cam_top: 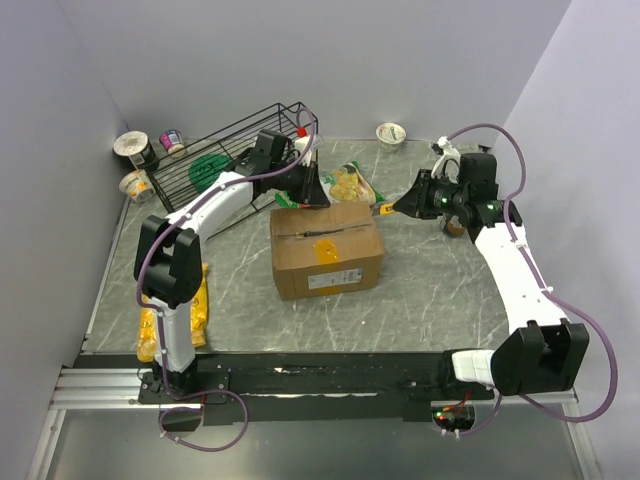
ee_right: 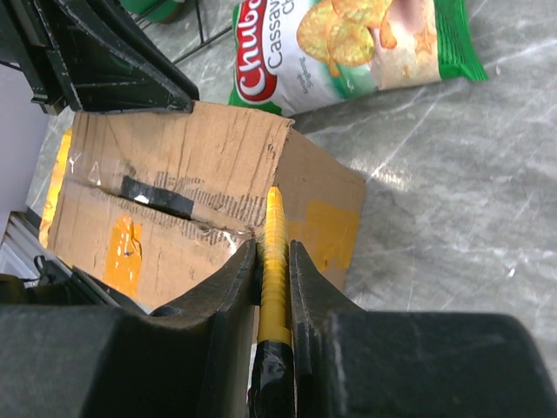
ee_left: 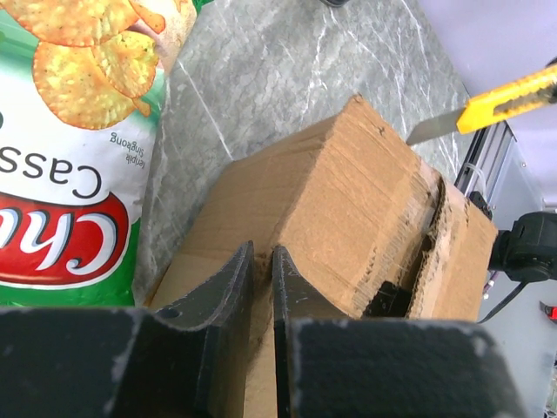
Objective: Unpack the express box
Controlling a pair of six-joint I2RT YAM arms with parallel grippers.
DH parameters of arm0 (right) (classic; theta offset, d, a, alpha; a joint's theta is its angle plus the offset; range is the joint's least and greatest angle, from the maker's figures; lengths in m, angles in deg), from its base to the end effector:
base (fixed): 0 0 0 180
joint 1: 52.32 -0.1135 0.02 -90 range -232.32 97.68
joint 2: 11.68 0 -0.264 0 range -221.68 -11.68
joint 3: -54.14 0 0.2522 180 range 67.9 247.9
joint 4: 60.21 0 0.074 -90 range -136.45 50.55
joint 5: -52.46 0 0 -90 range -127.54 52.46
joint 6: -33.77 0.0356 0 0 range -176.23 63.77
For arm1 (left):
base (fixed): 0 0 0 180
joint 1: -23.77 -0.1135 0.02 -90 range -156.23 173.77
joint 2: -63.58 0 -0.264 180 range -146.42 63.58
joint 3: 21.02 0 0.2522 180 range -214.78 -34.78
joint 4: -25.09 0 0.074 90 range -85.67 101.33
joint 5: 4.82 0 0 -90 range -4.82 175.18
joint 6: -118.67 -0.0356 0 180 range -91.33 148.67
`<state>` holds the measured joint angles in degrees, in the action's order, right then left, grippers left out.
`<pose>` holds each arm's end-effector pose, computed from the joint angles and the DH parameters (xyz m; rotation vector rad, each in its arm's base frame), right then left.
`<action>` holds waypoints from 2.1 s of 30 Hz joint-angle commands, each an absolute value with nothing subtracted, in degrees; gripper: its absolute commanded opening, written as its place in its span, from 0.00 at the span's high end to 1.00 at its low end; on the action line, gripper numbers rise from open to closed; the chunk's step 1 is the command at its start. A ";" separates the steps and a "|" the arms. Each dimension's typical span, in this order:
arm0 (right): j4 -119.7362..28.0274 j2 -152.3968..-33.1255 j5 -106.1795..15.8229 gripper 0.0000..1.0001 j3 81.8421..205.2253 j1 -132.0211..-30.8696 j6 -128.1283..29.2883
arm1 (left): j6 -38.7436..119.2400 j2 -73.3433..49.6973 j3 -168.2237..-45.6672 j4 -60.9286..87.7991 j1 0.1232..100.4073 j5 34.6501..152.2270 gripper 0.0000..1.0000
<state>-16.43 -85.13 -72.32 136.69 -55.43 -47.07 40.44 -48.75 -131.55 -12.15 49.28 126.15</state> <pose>0.2772 0.0354 0.3477 -0.2363 2.1417 0.7812 0.3967 -0.2152 0.2862 0.6717 2.2019 -1.1475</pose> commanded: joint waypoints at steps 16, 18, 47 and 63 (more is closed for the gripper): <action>-5.50 -77.60 -72.69 1.00 134.43 -55.75 -41.82 | 40.36 -51.03 -132.77 -13.72 49.25 116.82 0.99; -4.79 -76.99 -73.04 1.00 134.35 -55.66 -41.82 | 40.44 -51.11 -132.77 -13.63 49.25 116.90 0.99; 2.56 -70.23 -66.91 1.00 140.06 -54.08 -48.15 | 37.63 -49.18 -132.86 -14.42 52.32 120.33 0.99; -17.62 -77.33 -57.49 1.00 138.03 -62.86 -46.57 | 37.90 -46.54 -131.02 -15.04 52.95 116.47 0.99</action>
